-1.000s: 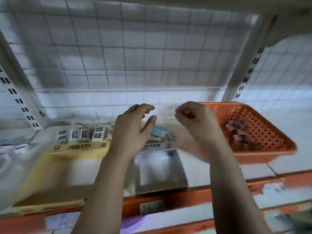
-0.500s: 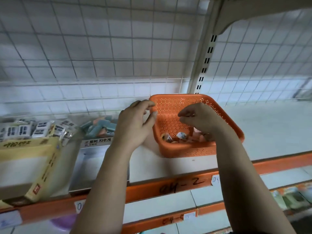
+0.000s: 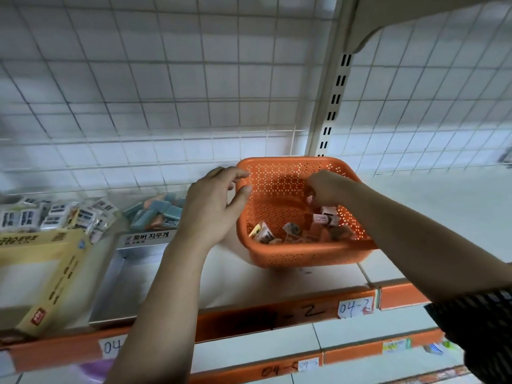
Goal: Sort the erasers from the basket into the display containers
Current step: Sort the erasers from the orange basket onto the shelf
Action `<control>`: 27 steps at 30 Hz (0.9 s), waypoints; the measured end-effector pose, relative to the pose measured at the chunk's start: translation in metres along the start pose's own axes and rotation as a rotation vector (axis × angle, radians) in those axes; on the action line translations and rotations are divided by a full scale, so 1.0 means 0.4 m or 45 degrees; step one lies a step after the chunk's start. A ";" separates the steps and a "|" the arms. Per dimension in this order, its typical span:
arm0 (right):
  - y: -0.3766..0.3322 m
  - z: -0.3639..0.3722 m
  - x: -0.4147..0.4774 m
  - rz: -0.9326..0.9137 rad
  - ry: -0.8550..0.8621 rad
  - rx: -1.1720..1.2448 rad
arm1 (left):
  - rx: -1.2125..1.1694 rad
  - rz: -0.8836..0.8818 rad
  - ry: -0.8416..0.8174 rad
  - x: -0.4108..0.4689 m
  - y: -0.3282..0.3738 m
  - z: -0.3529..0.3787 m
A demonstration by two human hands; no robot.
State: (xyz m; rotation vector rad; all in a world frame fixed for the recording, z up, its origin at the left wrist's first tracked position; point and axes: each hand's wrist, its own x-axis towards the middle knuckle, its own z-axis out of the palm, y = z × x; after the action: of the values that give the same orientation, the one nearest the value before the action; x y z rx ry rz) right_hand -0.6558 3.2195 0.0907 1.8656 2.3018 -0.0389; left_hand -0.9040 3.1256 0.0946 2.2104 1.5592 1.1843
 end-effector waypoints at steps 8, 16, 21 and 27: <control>-0.027 0.026 0.029 -0.071 0.020 -0.031 | 0.007 0.004 0.027 0.017 -0.005 0.013; 0.021 -0.039 -0.016 -0.061 0.249 0.411 | 0.041 0.158 -0.022 0.102 0.056 0.017; 0.057 -0.070 -0.145 0.107 0.591 0.926 | 0.140 0.377 -0.272 0.237 0.121 0.088; 0.067 -0.029 -0.249 0.290 0.835 1.226 | 0.497 0.562 -0.843 0.322 0.109 0.271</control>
State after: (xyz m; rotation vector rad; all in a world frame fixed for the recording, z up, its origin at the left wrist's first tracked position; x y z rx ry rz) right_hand -0.6116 3.1304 0.1201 2.9482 2.7130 -0.7222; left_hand -0.7813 3.2475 0.1111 2.8751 1.1150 0.1325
